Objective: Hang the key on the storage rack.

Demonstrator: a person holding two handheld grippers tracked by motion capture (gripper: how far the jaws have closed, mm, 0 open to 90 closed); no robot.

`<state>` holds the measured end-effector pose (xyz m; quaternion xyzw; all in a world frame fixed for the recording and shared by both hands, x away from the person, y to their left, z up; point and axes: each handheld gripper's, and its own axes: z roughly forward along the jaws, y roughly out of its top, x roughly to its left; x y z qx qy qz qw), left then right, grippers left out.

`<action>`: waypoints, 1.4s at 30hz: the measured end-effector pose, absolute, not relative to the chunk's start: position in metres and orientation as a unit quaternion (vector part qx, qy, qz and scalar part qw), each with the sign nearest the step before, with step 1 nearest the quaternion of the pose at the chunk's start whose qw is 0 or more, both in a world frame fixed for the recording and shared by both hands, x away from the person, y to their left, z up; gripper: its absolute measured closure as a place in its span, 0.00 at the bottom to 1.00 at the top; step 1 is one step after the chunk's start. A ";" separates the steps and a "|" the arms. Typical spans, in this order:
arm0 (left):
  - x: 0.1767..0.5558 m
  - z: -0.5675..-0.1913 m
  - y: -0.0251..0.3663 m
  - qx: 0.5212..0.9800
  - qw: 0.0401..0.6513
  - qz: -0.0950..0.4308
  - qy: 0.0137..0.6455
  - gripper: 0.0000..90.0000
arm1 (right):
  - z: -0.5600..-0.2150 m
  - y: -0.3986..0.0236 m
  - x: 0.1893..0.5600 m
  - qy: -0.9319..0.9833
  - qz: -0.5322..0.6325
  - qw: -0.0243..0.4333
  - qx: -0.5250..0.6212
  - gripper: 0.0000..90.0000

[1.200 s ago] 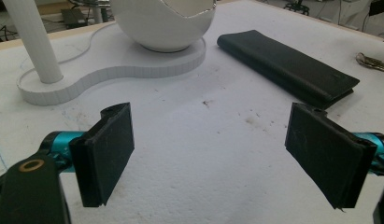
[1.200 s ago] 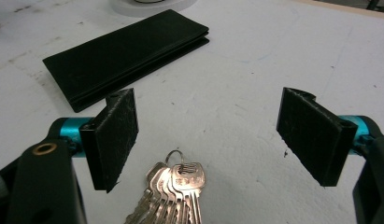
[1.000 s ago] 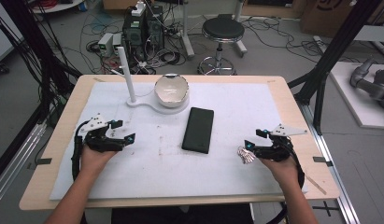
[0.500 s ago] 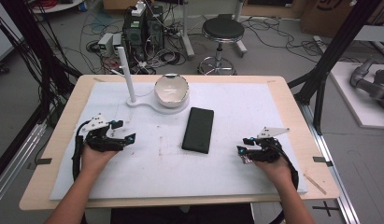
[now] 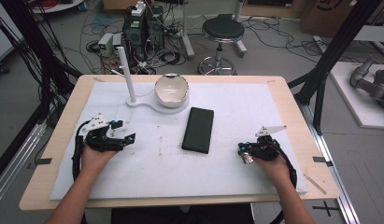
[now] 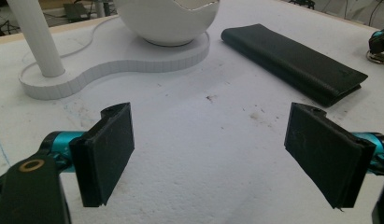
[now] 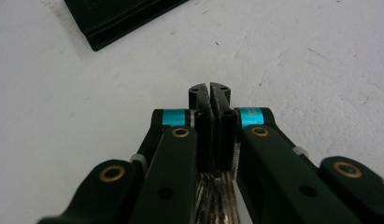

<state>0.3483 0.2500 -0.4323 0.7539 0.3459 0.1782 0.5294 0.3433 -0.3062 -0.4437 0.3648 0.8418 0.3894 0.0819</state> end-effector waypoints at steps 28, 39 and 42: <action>0.342 -0.423 0.250 0.751 0.537 0.189 0.334 0.18 | -0.265 -0.242 0.372 0.827 0.487 0.156 0.235 1.00; 0.334 -0.421 0.254 0.753 0.535 0.192 0.332 0.18 | -0.234 -0.178 0.405 0.836 0.493 0.142 0.195 1.00; 0.330 -0.421 0.259 0.753 0.533 0.194 0.334 0.18 | -0.228 -0.162 0.413 0.842 0.488 0.141 0.181 1.00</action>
